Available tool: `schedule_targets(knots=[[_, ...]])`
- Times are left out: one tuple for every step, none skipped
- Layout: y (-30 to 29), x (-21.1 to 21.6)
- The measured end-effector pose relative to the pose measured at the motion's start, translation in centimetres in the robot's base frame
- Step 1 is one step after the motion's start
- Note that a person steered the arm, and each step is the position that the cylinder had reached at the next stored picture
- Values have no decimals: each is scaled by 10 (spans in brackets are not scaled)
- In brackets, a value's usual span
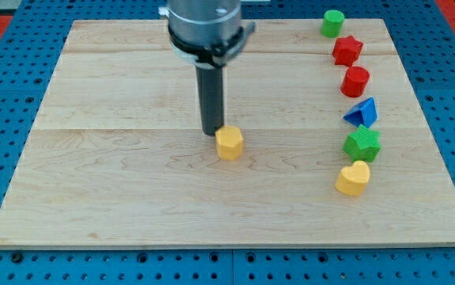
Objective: Push the yellow hexagon to the bottom right of the board
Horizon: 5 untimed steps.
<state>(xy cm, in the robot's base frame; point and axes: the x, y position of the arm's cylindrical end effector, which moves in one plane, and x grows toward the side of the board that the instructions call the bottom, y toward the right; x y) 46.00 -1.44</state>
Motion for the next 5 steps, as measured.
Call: schedule_targets(knots=[[30, 39], [70, 72], [95, 95], [54, 101], [92, 128]])
